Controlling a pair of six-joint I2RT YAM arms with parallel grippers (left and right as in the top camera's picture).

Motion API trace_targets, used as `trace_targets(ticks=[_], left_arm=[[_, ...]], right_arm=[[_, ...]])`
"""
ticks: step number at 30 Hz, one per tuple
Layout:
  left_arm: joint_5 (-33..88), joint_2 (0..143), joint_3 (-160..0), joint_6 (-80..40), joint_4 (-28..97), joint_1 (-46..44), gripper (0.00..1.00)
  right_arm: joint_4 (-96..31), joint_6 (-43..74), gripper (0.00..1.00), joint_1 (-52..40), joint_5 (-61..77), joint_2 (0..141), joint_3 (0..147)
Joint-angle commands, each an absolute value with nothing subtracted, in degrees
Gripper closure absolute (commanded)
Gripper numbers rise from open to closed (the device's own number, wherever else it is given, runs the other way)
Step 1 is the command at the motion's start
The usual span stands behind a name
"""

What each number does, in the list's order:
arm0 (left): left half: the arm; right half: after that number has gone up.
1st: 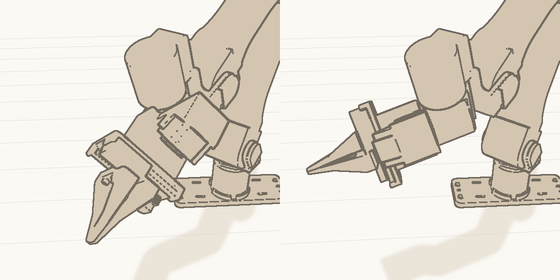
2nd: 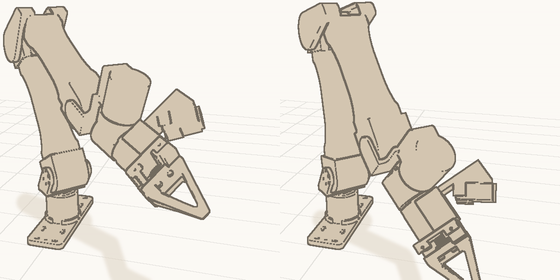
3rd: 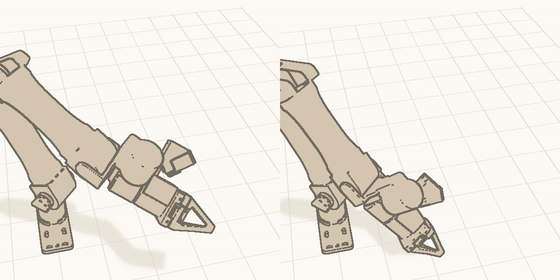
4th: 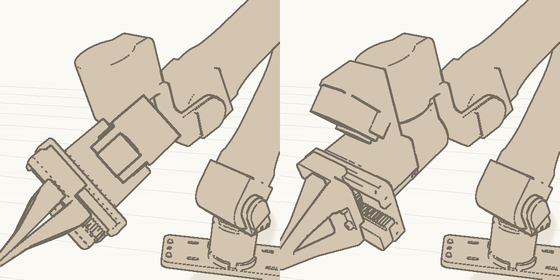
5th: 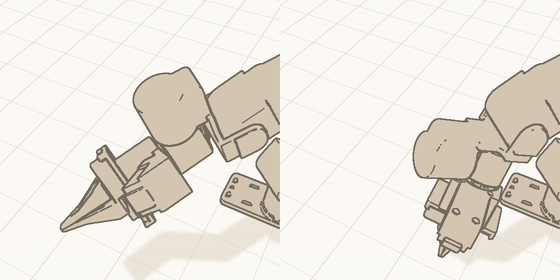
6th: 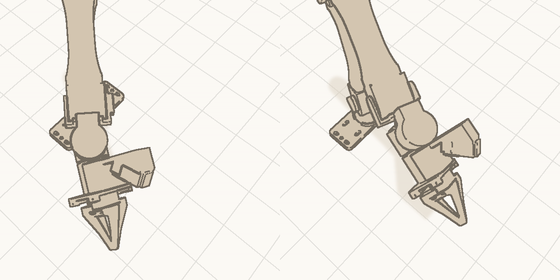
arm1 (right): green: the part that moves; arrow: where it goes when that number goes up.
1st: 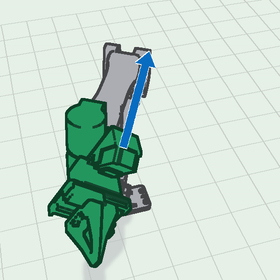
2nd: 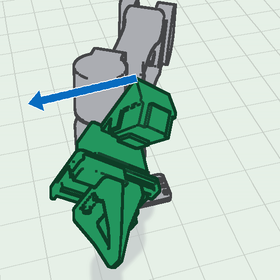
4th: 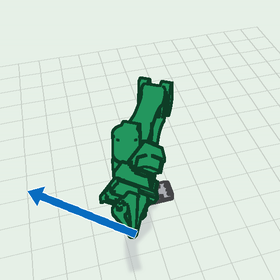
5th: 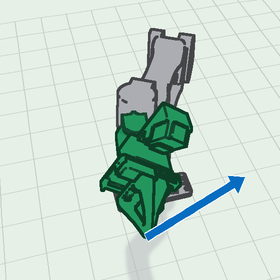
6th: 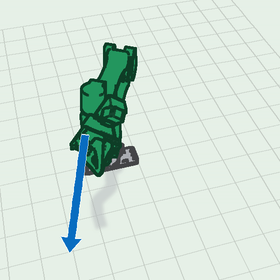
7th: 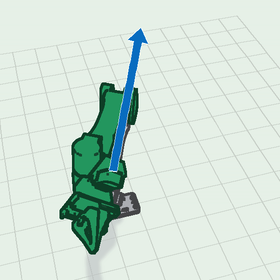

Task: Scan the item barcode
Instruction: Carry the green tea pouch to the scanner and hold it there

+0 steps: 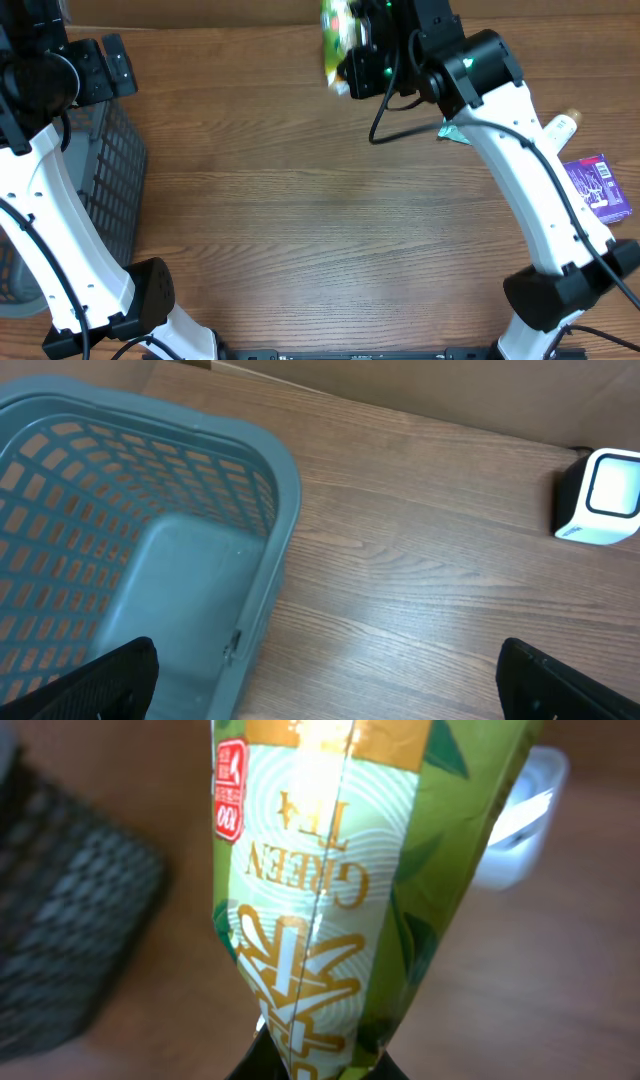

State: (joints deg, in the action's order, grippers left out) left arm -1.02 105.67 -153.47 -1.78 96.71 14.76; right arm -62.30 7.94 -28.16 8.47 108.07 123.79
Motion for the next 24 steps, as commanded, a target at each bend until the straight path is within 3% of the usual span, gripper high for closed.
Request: trace_targets(ticks=[1,10,20,24], left_arm=[[-0.4,106.1,-153.8,-2.8,96.8,15.0,0.00],[-0.4,106.1,-153.8,-2.8,96.8,15.0,0.00],[-0.4,106.1,-153.8,-2.8,96.8,15.0,0.01],[-0.4,106.1,-153.8,-2.8,96.8,15.0,0.01]], right_arm=[[-60.0,0.4,0.96,-28.8,-17.3,106.7,125.4],[-46.3,-14.5,0.96,-31.0,-42.9,122.3,124.8],[-20.7,-43.4,0.96,-30.9,-46.5,140.3,124.8],[-18.0,-48.5,0.96,-30.6,-46.5,144.1,124.8]])
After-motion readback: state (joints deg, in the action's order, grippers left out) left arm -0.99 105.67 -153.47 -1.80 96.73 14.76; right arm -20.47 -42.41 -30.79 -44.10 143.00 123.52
